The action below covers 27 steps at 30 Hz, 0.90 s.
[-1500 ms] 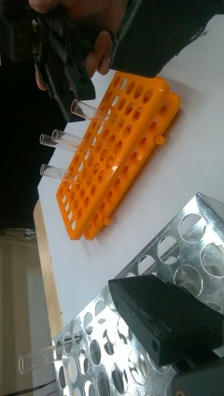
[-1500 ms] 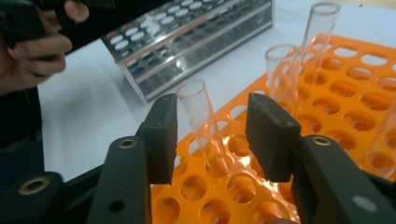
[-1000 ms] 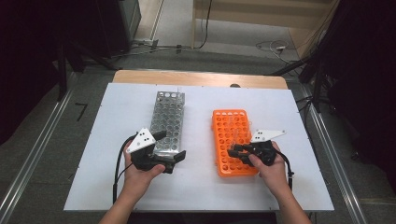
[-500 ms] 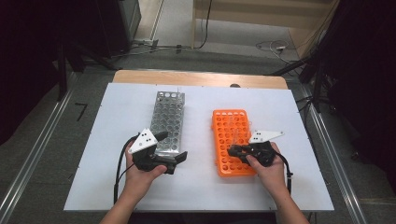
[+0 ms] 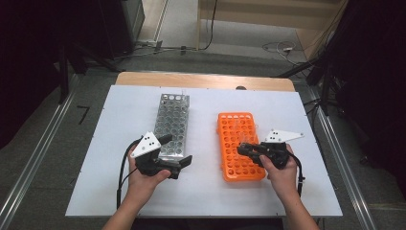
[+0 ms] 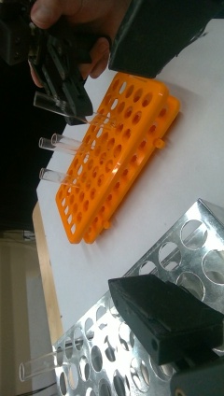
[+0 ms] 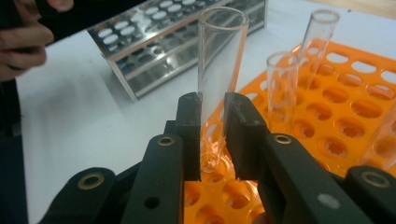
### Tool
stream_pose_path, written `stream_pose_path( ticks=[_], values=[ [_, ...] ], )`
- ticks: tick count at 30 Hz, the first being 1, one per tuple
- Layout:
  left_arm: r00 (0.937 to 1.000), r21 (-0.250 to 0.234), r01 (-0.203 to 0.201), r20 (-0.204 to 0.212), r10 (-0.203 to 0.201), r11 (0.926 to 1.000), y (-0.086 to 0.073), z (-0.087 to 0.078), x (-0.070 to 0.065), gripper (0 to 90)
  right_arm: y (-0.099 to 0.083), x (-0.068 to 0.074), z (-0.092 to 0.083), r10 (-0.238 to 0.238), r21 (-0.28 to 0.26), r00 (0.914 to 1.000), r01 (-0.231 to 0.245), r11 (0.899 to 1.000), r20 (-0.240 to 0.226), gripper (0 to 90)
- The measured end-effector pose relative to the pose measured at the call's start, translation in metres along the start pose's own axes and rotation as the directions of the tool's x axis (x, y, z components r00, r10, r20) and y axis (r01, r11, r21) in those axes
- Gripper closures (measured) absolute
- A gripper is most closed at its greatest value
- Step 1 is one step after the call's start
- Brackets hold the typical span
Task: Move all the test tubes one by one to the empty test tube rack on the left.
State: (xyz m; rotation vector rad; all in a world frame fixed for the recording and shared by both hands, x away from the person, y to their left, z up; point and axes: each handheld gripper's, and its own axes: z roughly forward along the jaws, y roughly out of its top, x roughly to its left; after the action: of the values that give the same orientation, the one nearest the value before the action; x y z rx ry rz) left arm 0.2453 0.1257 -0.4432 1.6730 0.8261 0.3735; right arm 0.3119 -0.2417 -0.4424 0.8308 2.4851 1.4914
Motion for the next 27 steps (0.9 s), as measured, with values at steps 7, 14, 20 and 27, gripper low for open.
stream_pose_path(
  ticks=[7,14,20,27],
  values=[
    [0.9999,-0.005,-0.006,0.009,0.006,1.0000,0.003,0.000,-0.003,0.0,0.007,0.008,-0.001,0.000,-0.018,0.9996,0.000,1.000,-0.029,73.4],
    [0.9992,-0.006,-0.015,0.036,0.016,0.9999,0.007,0.001,-0.009,1.7,0.011,0.021,0.005,-0.012,-0.014,0.9975,0.011,1.000,-0.070,73.4],
    [0.9986,0.002,-0.023,0.047,0.023,0.9997,0.011,0.003,-0.019,15.9,0.014,0.033,0.015,-0.033,-0.003,0.9944,0.033,0.999,-0.100,73.4],
    [0.9952,0.006,-0.020,0.096,0.019,0.9998,0.014,0.006,-0.028,33.9,0.016,0.051,0.029,-0.060,0.027,0.9887,0.065,0.998,-0.137,73.4]
  ],
)
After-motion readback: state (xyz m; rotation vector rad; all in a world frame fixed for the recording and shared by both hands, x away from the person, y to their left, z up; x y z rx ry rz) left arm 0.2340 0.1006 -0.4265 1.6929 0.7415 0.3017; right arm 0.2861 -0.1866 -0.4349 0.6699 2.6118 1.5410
